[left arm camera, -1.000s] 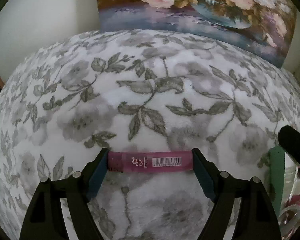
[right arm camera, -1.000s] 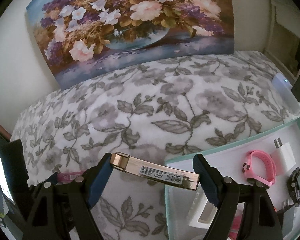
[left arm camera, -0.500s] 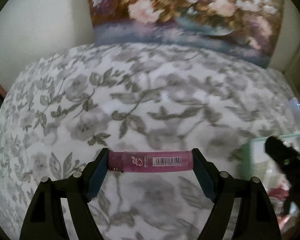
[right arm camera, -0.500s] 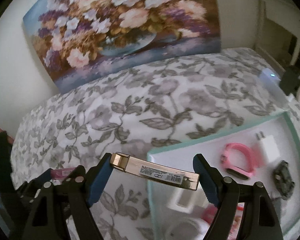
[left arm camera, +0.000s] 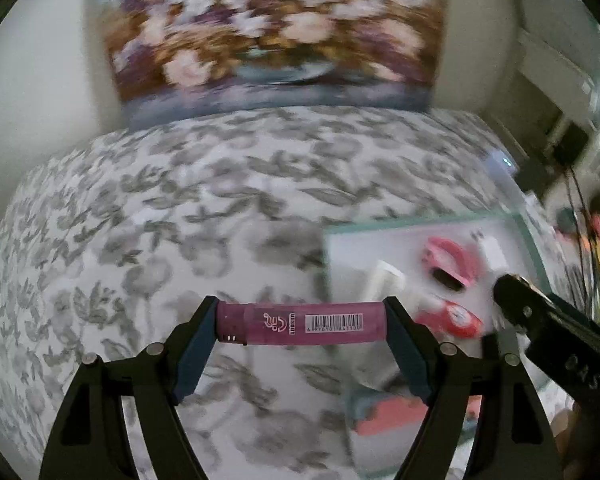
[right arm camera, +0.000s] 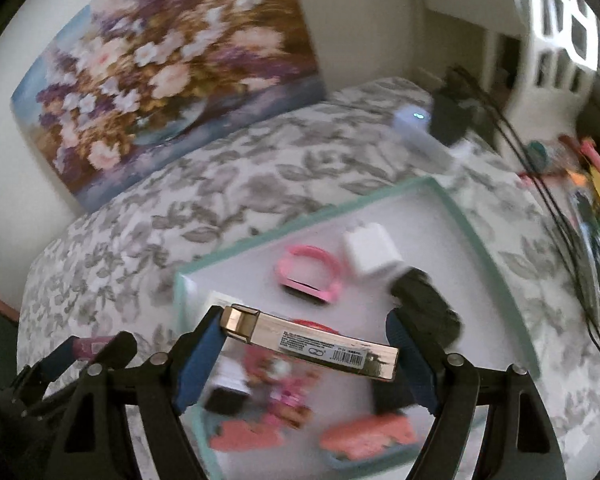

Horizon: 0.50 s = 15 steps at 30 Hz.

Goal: Organize rigid objects
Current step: 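Carry the gold USB stick and pink stick over the tray with both grippers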

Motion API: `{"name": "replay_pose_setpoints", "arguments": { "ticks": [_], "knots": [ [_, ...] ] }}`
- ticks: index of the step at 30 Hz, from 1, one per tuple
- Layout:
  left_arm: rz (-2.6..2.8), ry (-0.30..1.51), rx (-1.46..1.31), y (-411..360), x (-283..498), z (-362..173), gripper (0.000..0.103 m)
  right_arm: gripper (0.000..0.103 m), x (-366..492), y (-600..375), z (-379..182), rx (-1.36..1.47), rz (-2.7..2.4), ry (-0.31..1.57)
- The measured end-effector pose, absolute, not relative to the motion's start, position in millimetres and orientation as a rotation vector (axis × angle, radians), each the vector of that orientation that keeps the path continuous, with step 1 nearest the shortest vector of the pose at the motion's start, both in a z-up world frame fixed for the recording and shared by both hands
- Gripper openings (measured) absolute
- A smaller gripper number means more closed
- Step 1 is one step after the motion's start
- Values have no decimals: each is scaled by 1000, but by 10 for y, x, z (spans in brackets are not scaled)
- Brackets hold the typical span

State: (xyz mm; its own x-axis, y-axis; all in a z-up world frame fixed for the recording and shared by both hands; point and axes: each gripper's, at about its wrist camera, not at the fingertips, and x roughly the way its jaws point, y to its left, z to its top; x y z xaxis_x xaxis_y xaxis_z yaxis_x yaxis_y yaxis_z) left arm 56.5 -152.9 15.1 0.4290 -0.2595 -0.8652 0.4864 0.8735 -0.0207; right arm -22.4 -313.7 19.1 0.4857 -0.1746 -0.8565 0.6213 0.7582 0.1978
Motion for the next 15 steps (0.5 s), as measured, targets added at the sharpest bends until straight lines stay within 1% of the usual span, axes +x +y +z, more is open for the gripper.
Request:
{"name": "replay_pose_setpoints", "arguments": {
  "ticks": [6,15],
  "knots": [
    [-536,1010,363,-1946,180,83,82,83,-468,-3376,87,568,-527,968],
    [-565,1007,435,-2268,47,-51,82,84,-424,-3467,-61,545,-494,1014]
  ]
}}
